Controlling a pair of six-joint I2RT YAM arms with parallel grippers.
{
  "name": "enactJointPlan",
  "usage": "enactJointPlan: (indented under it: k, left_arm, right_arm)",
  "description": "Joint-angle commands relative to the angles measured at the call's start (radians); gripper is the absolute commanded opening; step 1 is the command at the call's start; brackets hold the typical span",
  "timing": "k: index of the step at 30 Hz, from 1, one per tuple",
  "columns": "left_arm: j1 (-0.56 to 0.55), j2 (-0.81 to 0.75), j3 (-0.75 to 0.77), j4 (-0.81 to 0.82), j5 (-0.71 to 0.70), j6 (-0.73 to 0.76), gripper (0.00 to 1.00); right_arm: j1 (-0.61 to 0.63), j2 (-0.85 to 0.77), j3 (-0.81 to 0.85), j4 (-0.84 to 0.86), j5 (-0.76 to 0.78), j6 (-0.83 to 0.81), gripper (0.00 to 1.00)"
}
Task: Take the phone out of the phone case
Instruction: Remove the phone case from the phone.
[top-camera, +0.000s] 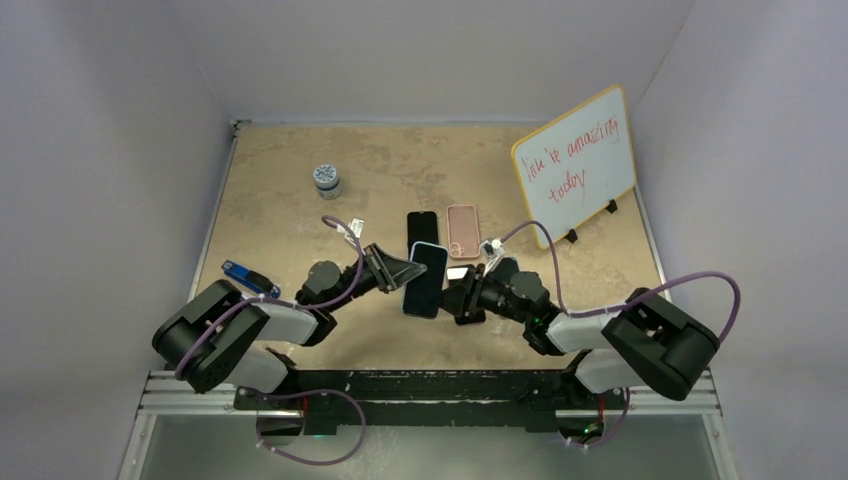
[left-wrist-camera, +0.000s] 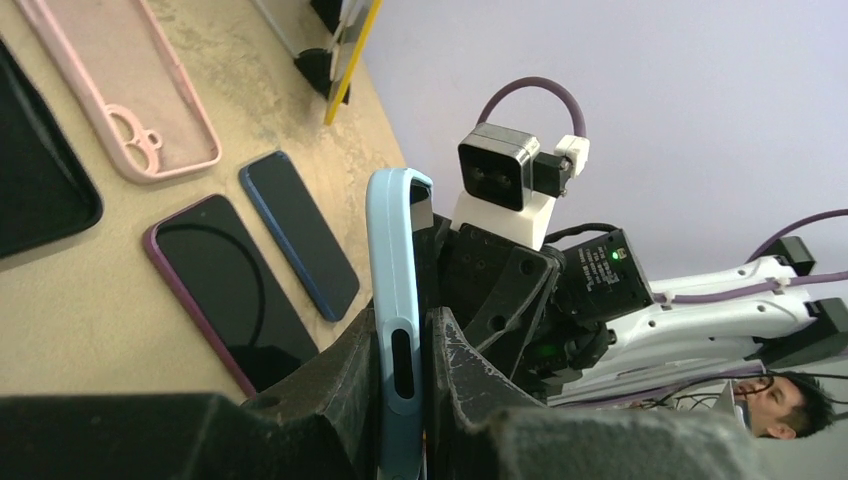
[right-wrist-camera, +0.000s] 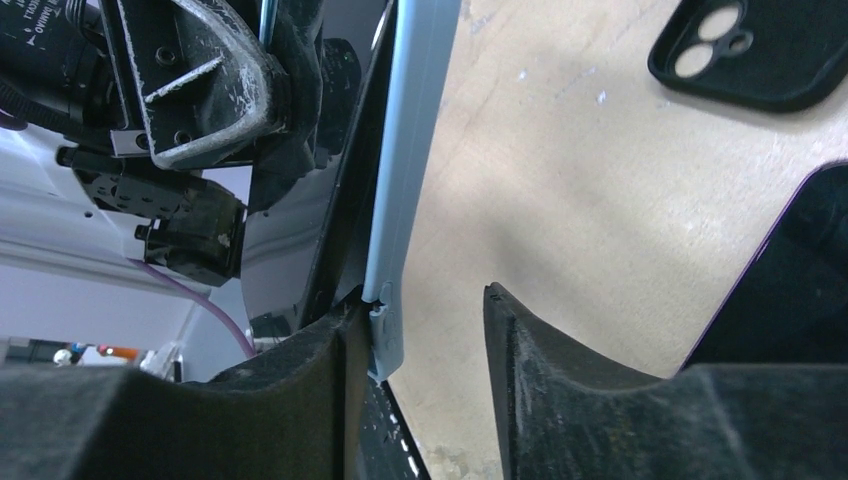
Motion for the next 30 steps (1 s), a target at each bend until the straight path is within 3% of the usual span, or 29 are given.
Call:
enactJointPlan:
  k: [1, 6, 12, 20, 30]
  left_arm:
    - [-0.064, 0.103, -0.035, -0.106, 0.113, 0.011, 0.14]
    - [-0.066, 0.159, -0.038, -0.054, 0.119, -0.002, 0.27]
    - [-0.063, 0.136, -0.03, -0.183, 0.057, 0.082, 0.47]
    - [-0.064, -0.033, 0.033, -0.581, -0.109, 0.256, 0.62]
    - [-0.073, -0.226, 0.159, -1.065, -0.395, 0.446, 0.68]
  right_arm:
    - [0.019, 0.031, 0.138, 0.535, -0.057, 0.089, 0.44]
    - [0.019, 0.075, 0.135, 0.6, -0.063, 0.11, 0.25]
    - [0.018, 0.04, 0.127, 0.466, -0.038, 0.054, 0.0]
    - [0.017, 0.049, 0.133, 0.198, 0.031, 0.017, 0.0]
    - [0.011, 0.198, 0.168, 0.143, 0.016, 0.114, 0.0]
